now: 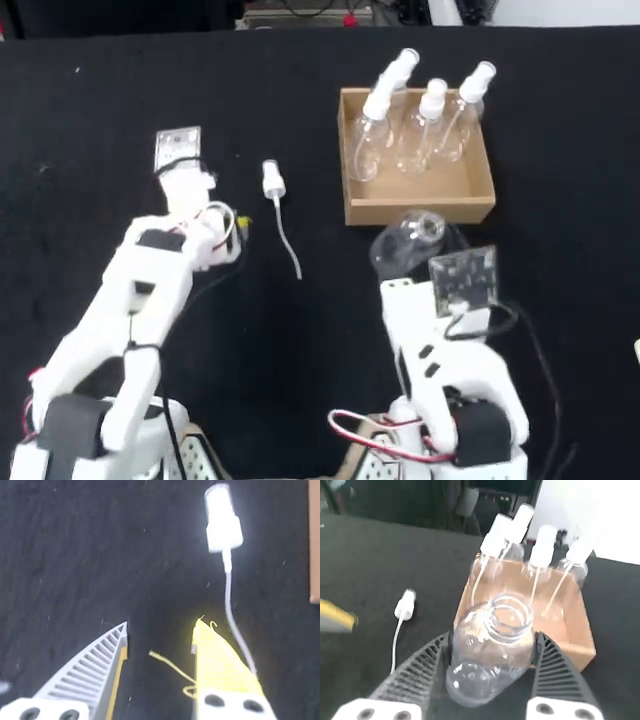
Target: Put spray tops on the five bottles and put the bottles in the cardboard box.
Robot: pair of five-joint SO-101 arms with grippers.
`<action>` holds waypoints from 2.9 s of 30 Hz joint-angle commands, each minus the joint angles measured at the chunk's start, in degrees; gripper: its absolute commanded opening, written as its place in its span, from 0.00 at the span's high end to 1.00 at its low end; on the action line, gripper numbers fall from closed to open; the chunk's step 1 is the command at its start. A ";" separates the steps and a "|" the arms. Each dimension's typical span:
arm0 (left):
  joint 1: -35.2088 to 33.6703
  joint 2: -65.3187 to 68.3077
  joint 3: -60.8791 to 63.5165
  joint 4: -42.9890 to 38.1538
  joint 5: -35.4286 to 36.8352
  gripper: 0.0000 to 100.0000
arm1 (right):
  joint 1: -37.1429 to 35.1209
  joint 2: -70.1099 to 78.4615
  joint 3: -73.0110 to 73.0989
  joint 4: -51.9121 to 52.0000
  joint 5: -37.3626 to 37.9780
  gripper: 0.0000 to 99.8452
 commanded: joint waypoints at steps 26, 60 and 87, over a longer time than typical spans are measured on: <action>9.89 36.40 -39.34 16.79 0.62 0.71 | -0.62 -5.14 0.22 1.23 0.09 0.83; 4.44 23.65 -30.20 21.54 -1.23 0.97 | -0.53 -5.14 0.40 2.46 0.09 0.83; -20.53 6.95 -30.20 39.91 -40.70 0.75 | 2.11 -5.14 0.84 2.29 0.09 0.83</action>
